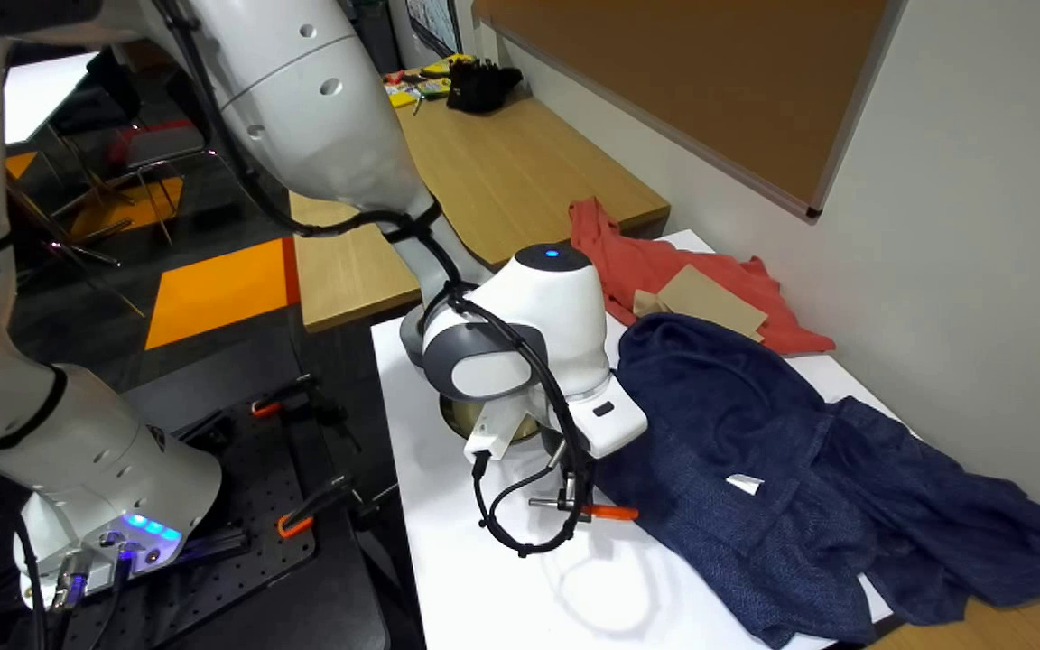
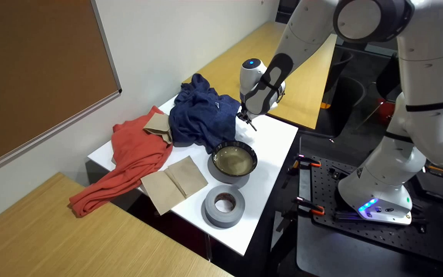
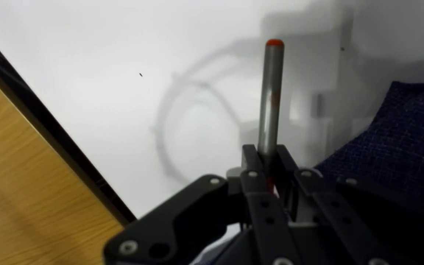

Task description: Pick up the pen from the bowl and put it on the table.

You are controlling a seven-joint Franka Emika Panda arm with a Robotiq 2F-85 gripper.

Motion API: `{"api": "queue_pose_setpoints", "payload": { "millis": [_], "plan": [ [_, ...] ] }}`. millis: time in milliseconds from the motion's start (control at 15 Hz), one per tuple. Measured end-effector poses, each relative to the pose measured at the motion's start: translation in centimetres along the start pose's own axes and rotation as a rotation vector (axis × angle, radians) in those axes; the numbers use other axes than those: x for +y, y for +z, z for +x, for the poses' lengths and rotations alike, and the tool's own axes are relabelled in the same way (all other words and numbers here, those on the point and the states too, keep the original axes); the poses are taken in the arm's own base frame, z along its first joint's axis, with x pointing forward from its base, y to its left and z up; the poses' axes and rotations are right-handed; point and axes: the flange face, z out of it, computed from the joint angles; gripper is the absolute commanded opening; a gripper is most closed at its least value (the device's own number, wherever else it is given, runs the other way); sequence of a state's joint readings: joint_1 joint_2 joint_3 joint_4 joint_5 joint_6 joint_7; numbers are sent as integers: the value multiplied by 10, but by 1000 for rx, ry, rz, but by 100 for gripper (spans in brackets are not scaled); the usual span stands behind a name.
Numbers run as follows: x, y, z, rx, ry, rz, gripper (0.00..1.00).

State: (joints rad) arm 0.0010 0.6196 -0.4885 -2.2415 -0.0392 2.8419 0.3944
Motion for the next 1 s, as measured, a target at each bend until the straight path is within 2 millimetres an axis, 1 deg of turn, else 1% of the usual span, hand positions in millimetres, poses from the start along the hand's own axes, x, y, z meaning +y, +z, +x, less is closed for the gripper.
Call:
{"api": "queue_pose_setpoints", "payload": {
  "millis": [67,133,200,533,733,1000],
  "plan": [
    [2,2,1,-12,3,-3,4],
    [5,4,3,-22,9,-7,39],
    [7,5,4,-29,13,-10,40],
    [14,6,7,-31,27,-12,76],
    [17,0,9,-22,33,-6,99],
    [24,-18,9,-1,28,16,100]
  ]
}}
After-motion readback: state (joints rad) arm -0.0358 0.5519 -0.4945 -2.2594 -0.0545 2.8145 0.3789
